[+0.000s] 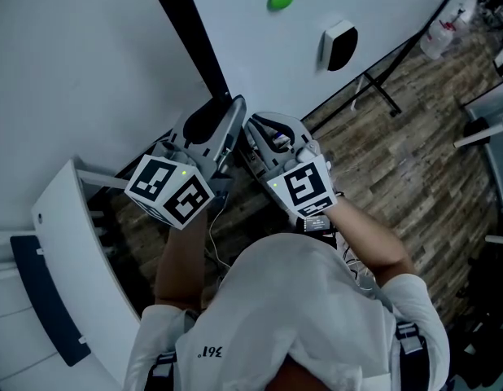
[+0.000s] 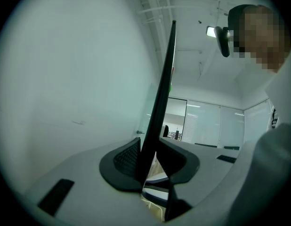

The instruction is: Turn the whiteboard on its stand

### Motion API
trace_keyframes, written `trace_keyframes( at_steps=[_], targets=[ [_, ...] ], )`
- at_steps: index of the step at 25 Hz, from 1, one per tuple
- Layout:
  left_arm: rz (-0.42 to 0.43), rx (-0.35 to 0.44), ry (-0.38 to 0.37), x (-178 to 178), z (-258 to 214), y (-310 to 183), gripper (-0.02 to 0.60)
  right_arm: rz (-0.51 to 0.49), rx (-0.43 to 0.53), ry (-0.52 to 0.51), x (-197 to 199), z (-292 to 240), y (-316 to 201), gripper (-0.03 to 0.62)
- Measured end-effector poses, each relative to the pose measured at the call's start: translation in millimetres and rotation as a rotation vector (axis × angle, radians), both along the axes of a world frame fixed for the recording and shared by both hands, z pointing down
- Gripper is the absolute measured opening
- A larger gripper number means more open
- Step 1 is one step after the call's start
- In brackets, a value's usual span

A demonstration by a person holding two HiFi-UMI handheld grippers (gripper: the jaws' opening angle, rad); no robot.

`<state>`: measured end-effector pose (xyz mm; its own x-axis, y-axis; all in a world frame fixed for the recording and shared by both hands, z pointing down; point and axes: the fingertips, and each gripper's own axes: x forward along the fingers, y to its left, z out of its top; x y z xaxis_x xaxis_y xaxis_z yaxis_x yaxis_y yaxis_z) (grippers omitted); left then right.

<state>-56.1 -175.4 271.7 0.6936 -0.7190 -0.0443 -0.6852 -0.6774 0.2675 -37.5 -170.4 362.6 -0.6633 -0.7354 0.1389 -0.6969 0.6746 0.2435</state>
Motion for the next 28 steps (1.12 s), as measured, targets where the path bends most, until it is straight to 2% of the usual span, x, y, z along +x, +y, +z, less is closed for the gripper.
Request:
trace_keyframes(
  at_steps=[9,15,28],
  targets=[
    [0.006,-0.014,-0.002,7,-1,20,0.107,-0.027,0.001,-0.014,7,-1,20,0.040],
    [-0.002,-0.011,0.006,7,-1,20,0.107,-0.032,-0.022,-0.014,8,-1,21,0.040],
    [-0.049,-0.007,0.029,1,-1,9,0.112,-0.023,-0.007,-0.029,3,-2,9,0.040]
  ],
)
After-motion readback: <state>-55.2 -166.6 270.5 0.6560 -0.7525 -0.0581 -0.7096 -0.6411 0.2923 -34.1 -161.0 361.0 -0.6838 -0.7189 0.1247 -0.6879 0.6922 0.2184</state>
